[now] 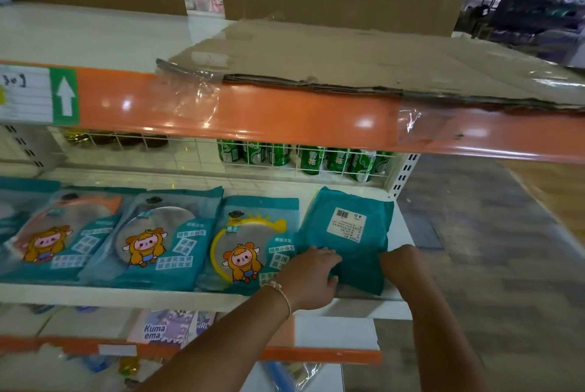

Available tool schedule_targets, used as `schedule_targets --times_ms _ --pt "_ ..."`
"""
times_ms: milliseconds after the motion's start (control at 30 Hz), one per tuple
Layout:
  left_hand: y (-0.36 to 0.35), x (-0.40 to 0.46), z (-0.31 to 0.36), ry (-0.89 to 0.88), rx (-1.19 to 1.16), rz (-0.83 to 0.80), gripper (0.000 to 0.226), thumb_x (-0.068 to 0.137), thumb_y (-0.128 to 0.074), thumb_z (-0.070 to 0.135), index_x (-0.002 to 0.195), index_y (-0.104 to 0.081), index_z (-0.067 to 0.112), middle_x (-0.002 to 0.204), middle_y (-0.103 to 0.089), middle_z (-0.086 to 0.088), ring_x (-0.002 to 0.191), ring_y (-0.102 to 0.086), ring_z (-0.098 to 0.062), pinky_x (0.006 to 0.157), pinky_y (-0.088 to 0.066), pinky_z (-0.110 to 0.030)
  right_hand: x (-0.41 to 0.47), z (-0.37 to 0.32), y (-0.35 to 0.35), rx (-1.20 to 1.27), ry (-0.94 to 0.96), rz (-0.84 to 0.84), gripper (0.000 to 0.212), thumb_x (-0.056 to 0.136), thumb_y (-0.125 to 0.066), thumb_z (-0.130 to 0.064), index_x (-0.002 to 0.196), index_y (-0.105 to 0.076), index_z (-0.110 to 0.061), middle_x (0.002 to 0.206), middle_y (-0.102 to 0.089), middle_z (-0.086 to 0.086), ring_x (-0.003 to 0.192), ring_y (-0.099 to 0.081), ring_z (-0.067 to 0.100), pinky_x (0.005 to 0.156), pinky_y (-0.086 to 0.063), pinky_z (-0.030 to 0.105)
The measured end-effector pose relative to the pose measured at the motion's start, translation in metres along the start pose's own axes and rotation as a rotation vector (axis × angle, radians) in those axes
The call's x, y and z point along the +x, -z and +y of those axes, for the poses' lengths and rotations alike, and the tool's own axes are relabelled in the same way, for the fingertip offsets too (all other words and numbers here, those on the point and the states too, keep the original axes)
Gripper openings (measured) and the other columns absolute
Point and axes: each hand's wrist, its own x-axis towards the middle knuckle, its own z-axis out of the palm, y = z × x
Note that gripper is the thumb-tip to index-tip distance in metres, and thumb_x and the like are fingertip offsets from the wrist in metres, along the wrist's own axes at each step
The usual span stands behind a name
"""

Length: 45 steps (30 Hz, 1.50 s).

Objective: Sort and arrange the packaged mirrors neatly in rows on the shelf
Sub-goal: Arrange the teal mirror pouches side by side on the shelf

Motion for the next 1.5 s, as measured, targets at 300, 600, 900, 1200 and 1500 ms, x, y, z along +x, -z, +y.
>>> schedule_targets --times_ms 300,600,900,1200,1500 --pt "-0.006 0.014 0.004 -0.093 0.246 0.227 0.069 0.097 -0.046 0.029 0.155 -0.011 0.014 0.161 -0.012 -0.011 0.149 -0.002 -0.027 0.114 0.015 -0.03 -0.011 0.009 0.025 0.339 0.157 0.036 0.015 0.101 -0.044 -0.012 0.096 -0.054 -0.002 0.091 -0.057 0.018 0.078 -0.055 0.027 0.063 -0.047 0.037" --pt "0.029 0.017 0.006 -0.183 0.337 0.426 0.043 0.066 -0.063 0.012 0.107 -0.072 0.014 0.093 -0.073 -0.002 0.09 -0.07 -0.026 0.08 -0.057 -0.037 -0.037 0.01 0.032 0.859 0.253 -0.102 0.008 0.101 -0.047 -0.003 0.098 -0.054 0.001 0.083 -0.054 0.012 0.069 -0.061 0.008 0.059 -0.052 0.02" --pt "0.115 -0.034 -0.019 0.018 -0.095 0.595 0.038 0.085 -0.05 0.006 0.115 -0.071 0.015 0.109 -0.072 -0.002 0.098 -0.065 -0.019 0.085 -0.045 -0.019 -0.06 0.001 0.025 0.803 0.638 -0.107 0.033 0.08 -0.067 -0.054 0.102 -0.069 -0.03 0.102 -0.068 -0.004 0.095 -0.065 0.01 0.066 -0.057 0.022" --pt "0.168 -0.083 -0.055 0.334 -0.369 0.412 0.009 0.092 -0.065 0.023 0.093 -0.074 0.02 0.079 -0.067 0.011 0.071 -0.058 -0.004 0.058 -0.043 -0.012 -0.114 -0.045 0.004 0.634 0.775 -0.591 0.031 0.09 -0.054 -0.029 0.111 -0.067 -0.011 0.097 -0.073 0.014 0.085 -0.071 0.025 0.067 -0.058 0.028" --pt "0.169 -0.137 -0.117 0.504 -0.865 0.476 0.04 0.079 -0.08 0.027 0.116 -0.066 0.023 0.105 -0.069 0.002 0.094 -0.068 -0.014 0.078 -0.054 -0.027 -0.166 -0.069 -0.065 0.572 0.561 -0.494 0.017 0.096 -0.055 -0.008 0.105 -0.069 -0.01 0.091 -0.075 0.014 0.083 -0.072 0.038 0.073 -0.058 0.046"
